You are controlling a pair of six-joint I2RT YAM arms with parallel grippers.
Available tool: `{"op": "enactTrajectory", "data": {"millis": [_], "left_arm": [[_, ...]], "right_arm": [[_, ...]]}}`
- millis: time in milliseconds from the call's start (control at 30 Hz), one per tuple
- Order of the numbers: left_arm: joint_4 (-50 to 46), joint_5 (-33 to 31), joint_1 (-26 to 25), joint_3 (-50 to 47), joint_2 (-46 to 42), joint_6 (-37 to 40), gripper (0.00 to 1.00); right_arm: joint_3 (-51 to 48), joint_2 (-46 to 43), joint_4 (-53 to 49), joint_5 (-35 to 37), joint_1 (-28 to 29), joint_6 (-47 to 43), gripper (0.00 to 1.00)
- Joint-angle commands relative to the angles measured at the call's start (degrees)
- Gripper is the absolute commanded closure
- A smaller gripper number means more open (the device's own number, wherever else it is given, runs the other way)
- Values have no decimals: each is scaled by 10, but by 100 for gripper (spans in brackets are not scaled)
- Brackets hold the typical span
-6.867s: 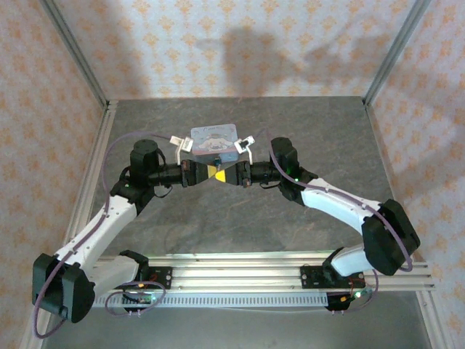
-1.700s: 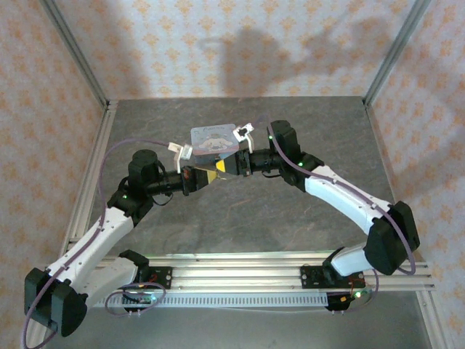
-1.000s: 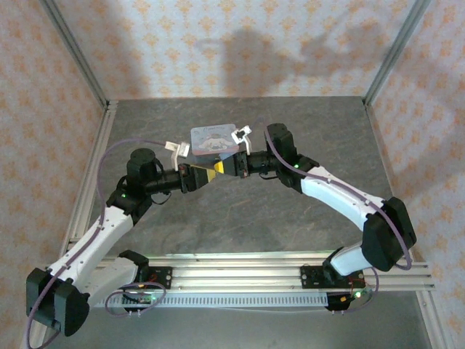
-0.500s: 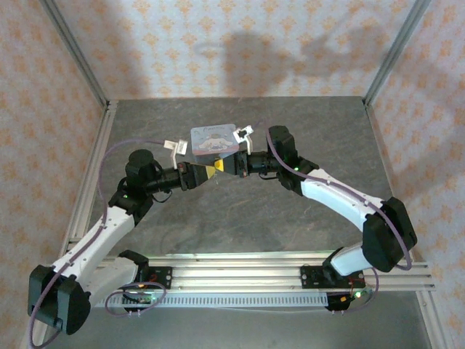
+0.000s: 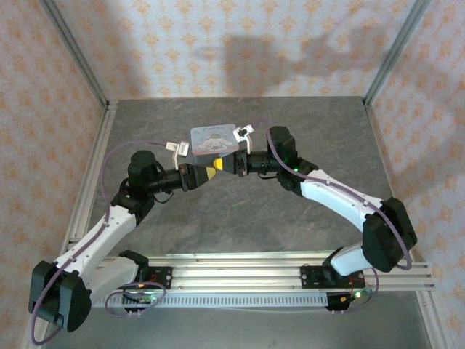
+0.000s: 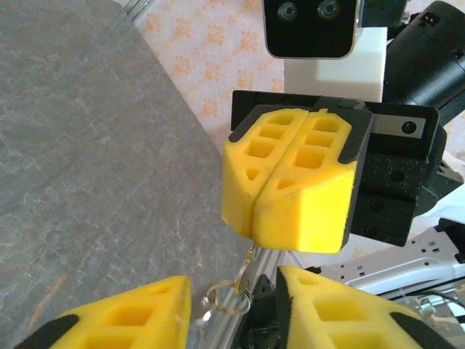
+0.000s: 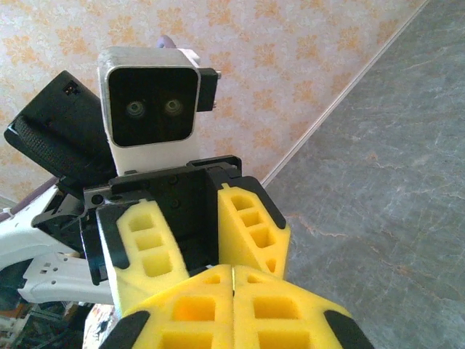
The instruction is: Unlock a padlock with a key
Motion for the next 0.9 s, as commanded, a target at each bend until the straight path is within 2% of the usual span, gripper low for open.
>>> {"op": "enactTrajectory", "data": {"millis": [0, 133, 300, 400, 567, 733, 867], "left_arm": [[26, 18, -5, 4, 2, -1, 69], [24, 22, -9, 7, 8, 2, 73], [3, 17, -9, 6, 1, 16, 85], [-19, 13, -9, 7, -4, 28, 83], [-23, 4, -8, 5, -7, 29, 72], [-12, 4, -5, 13, -5, 20, 79], [-14, 4, -5, 15, -5, 21, 81]], "right_arm": [[2, -11, 32, -6, 6, 2, 100], [3, -10, 33, -3, 6, 1, 100], [1, -10, 33, 4, 6, 0, 100], [-4, -15, 29, 16, 6, -4, 100], [-10, -21, 31, 25, 6, -6, 100], [-13, -25, 32, 25, 6, -6, 100], [-22, -32, 32, 35, 6, -7, 100]]}}
